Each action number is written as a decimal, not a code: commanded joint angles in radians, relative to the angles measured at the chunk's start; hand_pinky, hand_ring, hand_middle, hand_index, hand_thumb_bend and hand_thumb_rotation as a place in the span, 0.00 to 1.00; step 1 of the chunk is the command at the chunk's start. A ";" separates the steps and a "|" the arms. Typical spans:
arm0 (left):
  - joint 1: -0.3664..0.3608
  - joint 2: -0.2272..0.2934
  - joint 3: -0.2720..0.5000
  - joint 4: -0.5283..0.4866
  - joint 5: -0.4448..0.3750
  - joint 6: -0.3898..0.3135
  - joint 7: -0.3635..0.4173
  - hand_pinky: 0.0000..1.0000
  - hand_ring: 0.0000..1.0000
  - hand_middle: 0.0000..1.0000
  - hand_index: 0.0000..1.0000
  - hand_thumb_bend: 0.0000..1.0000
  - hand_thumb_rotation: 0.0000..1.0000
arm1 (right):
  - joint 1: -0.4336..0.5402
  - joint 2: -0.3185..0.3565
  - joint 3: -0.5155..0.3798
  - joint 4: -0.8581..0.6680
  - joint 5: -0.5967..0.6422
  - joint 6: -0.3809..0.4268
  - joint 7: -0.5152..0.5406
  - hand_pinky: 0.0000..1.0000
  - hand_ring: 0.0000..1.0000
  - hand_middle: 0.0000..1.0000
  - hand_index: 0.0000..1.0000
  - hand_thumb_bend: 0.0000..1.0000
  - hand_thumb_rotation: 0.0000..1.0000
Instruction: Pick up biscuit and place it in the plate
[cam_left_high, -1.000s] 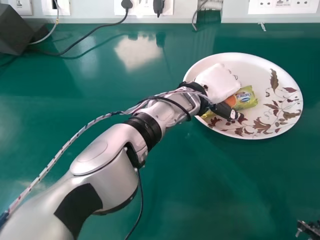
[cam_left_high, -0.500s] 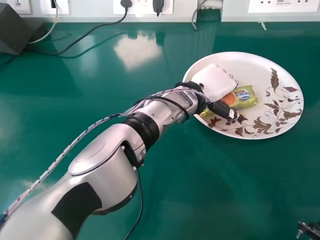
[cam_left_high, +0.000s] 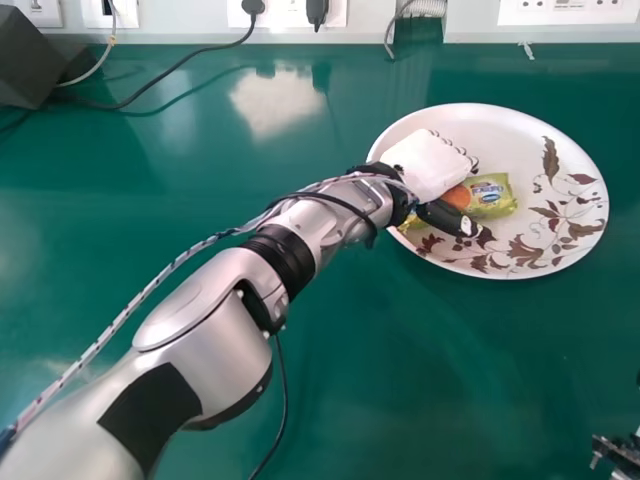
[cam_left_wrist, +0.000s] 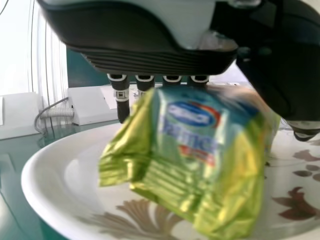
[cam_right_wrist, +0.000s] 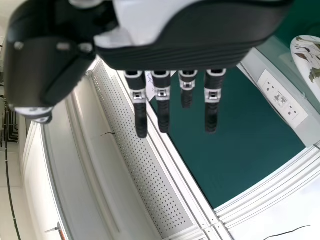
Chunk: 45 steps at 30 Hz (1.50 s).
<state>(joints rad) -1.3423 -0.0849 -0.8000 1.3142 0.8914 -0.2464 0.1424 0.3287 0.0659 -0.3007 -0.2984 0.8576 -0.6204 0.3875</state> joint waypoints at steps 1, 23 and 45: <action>0.024 0.014 0.015 -0.011 -0.012 -0.013 0.004 0.91 0.91 0.94 0.91 1.00 0.66 | -0.007 0.036 -0.005 -0.003 -0.003 0.003 -0.004 0.71 0.84 0.83 0.75 0.88 0.30; 0.064 0.081 0.091 -0.050 -0.068 -0.088 0.013 0.93 0.92 0.93 0.91 1.00 0.69 | 0.013 0.036 0.000 -0.044 -0.014 0.018 -0.025 0.73 0.86 0.83 0.75 0.87 0.31; 0.153 0.170 0.210 -0.145 -0.194 -0.187 -0.056 0.96 0.93 0.92 0.91 1.00 0.69 | 0.012 0.037 -0.001 -0.044 0.011 0.031 -0.005 0.71 0.85 0.83 0.74 0.86 0.29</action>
<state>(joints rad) -1.2149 0.0753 -0.6076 1.1861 0.7219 -0.4196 0.1098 0.3375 0.0677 -0.2954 -0.3372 0.8597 -0.5886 0.3764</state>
